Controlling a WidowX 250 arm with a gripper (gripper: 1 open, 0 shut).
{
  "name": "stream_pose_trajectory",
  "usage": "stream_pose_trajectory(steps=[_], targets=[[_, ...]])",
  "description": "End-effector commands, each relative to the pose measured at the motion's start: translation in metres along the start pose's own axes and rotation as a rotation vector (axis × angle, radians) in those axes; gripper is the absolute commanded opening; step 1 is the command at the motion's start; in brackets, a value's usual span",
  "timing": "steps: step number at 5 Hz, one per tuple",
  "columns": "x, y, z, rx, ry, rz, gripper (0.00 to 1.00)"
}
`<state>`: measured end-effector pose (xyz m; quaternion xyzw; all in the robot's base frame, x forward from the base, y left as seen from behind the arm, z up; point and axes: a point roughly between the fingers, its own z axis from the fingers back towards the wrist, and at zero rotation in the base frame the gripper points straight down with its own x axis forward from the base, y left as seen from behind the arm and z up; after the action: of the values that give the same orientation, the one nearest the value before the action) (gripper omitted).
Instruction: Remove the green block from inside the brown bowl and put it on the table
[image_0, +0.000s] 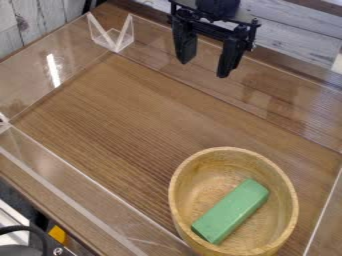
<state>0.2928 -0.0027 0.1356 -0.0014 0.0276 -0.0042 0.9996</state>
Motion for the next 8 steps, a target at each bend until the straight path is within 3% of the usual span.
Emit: stream_pose_trajectory(steps=[1,2,4,5,6,8], targets=[[-0.008,0.002,-0.002,-0.001,0.015,-0.018,1.0],[-0.029,-0.009,-0.002,-0.009,0.026,-0.067,1.0],[-0.03,-0.007,-0.014,-0.009,0.048,-0.113,1.0],[-0.036,-0.004,-0.026,-0.015,0.059,-0.054,1.0],[-0.049,-0.016,-0.036,-0.024,0.059,-0.028,1.0],[-0.069,-0.026,-0.04,-0.031,0.037,-0.105,1.0]])
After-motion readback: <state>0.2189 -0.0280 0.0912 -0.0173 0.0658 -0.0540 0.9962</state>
